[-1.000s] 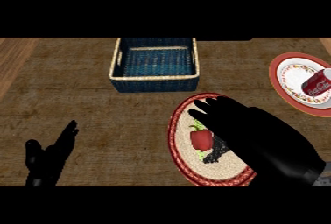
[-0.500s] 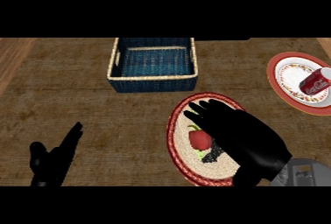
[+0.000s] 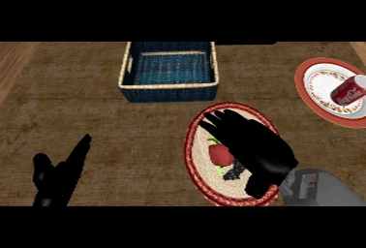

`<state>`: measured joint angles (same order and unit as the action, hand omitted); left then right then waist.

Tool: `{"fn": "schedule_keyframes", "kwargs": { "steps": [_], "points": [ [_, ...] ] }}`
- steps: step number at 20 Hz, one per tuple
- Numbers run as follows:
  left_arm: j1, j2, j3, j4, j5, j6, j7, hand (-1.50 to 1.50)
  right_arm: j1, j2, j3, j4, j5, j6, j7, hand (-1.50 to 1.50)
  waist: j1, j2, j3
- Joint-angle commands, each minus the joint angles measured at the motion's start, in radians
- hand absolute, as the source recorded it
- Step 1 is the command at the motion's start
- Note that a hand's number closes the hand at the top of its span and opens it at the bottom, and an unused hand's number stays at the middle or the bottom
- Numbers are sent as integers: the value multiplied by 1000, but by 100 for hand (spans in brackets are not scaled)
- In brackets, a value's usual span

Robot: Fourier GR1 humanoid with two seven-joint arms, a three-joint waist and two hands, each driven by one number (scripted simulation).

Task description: Pick the bell pepper from the placemat and place it in the basket

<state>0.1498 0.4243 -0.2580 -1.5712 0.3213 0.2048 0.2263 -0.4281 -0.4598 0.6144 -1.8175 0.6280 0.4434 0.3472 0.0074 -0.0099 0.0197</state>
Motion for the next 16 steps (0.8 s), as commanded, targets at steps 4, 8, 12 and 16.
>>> {"fn": "schedule_keyframes", "kwargs": {
  "steps": [4,8,12,16],
  "points": [
    [-32,-46,13,212,-40,-4,-51,0,-9,82,64,122,104,-51,-33,-150,-6,17,-21],
    [12,-28,19,135,-34,-2,-11,0,-27,53,44,120,109,28,-6,-150,-5,12,-20],
    [35,-42,24,132,-31,-18,-46,0,-6,77,57,165,139,11,-13,-150,-3,12,-20],
    [30,-47,5,115,-61,1,-3,0,50,58,59,182,168,-50,-76,-150,-9,11,-20]
  ]
}}
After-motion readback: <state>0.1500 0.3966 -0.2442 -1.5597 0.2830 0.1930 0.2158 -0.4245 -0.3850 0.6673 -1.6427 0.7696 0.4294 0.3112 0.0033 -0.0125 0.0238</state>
